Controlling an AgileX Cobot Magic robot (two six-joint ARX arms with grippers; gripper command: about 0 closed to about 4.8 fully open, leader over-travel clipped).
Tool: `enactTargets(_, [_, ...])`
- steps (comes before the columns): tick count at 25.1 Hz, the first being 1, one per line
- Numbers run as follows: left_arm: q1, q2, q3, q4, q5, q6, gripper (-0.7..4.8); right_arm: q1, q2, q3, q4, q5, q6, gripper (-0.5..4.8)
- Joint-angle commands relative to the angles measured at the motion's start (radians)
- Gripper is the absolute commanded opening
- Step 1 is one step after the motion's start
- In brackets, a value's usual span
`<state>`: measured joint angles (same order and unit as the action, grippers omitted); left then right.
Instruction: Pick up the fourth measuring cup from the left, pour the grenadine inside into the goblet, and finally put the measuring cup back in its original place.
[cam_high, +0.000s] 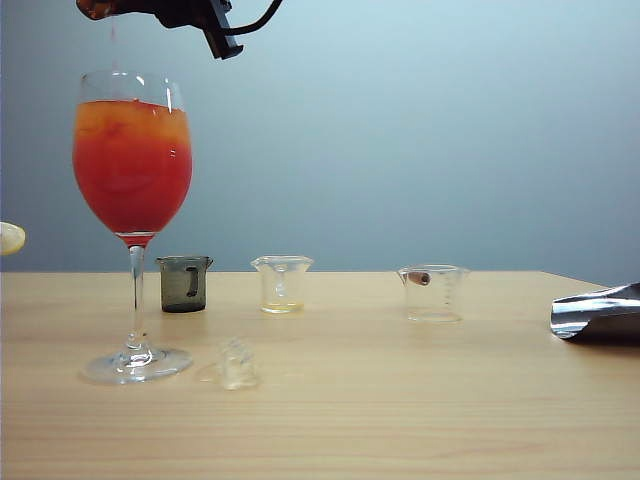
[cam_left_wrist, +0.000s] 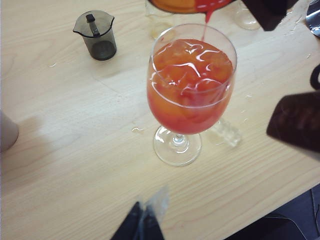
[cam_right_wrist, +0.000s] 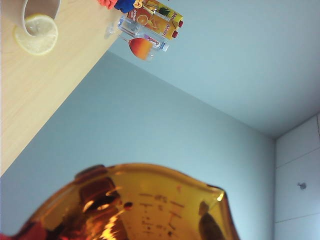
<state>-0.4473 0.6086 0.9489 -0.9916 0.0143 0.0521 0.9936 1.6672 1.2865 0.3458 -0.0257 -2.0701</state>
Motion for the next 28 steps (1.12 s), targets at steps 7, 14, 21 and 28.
enactTargets(7, [0.0,0.0,0.005,0.005,-0.003,0.0,-0.04,-0.006,-0.008,0.006,0.01,-0.042,-0.003,1.66])
enactTargets(14, [0.0,0.0,0.005,0.005,-0.003,0.0,-0.04,-0.019,-0.008,0.006,-0.008,-0.047,-0.003,1.66])
enactTargets(21, [0.0,0.0,0.005,0.005,-0.003,0.0,-0.04,-0.018,-0.009,0.006,0.045,-0.027,0.411,1.66])
enactTargets(28, [0.0,0.0,0.005,0.005,-0.003,0.0,-0.04,-0.01,-0.009,0.006,0.07,0.012,0.991,1.66])
